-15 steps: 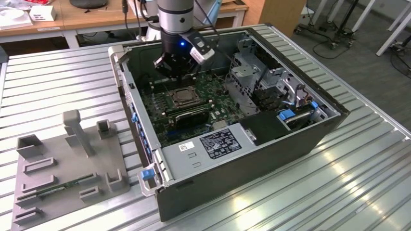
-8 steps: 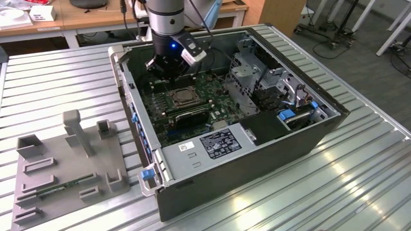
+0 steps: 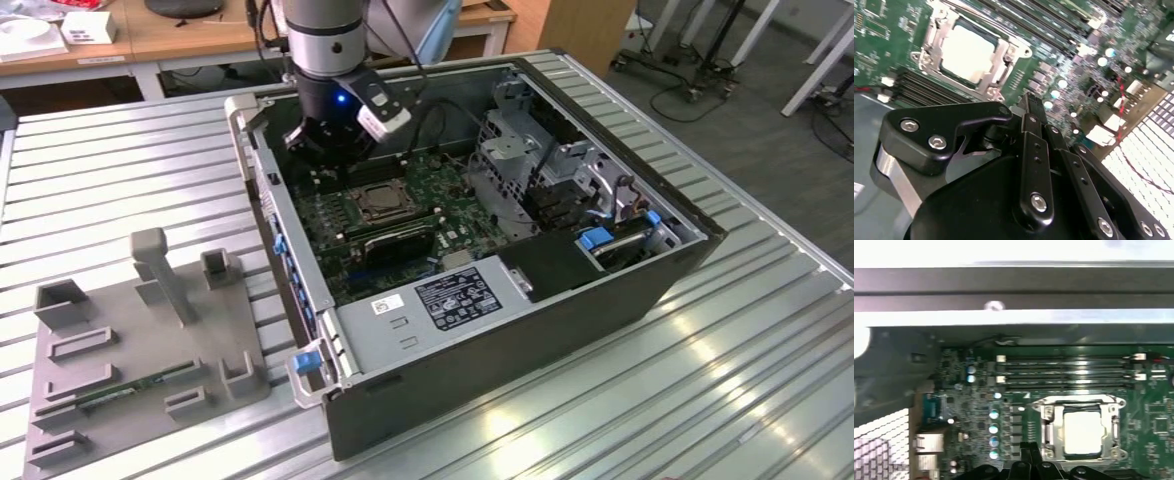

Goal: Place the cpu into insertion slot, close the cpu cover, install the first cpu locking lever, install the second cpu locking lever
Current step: 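Install the first cpu locking lever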

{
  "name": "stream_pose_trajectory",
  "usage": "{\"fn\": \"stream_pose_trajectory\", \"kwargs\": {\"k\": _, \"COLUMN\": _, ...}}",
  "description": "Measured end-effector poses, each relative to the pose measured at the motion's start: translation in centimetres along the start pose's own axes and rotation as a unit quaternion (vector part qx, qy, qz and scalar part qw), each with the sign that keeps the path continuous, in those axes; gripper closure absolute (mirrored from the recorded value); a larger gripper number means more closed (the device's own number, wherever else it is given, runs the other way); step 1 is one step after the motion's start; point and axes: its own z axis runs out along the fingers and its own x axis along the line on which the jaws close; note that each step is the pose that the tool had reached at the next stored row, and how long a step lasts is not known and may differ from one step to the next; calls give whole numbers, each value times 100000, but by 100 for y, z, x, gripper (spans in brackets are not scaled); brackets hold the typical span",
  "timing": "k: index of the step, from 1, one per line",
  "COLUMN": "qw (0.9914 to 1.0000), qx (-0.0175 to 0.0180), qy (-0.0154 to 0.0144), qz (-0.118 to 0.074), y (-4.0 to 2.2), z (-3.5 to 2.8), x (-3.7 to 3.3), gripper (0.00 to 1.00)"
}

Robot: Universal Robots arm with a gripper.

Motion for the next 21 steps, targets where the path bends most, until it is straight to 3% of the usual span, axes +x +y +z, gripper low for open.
{"fn": "stream_pose_trajectory", "kwargs": {"k": 5, "qw": 100000, "qx": 14, "qy": -76, "qz": 0, "y": -3, "z": -4, "x": 102, "gripper": 89}}
{"fn": "stream_pose_trajectory", "kwargs": {"k": 13, "qw": 99995, "qx": -138, "qy": -943, "qz": 15, "y": 5, "z": -23, "x": 134, "gripper": 89}}
{"fn": "stream_pose_trajectory", "kwargs": {"k": 19, "qw": 99981, "qx": -279, "qy": -1932, "qz": 115, "y": 38, "z": -70, "x": 133, "gripper": 89}}
{"fn": "stream_pose_trajectory", "kwargs": {"k": 21, "qw": 99977, "qx": -297, "qy": -2129, "qz": 112, "y": 55, "z": -70, "x": 139, "gripper": 89}}
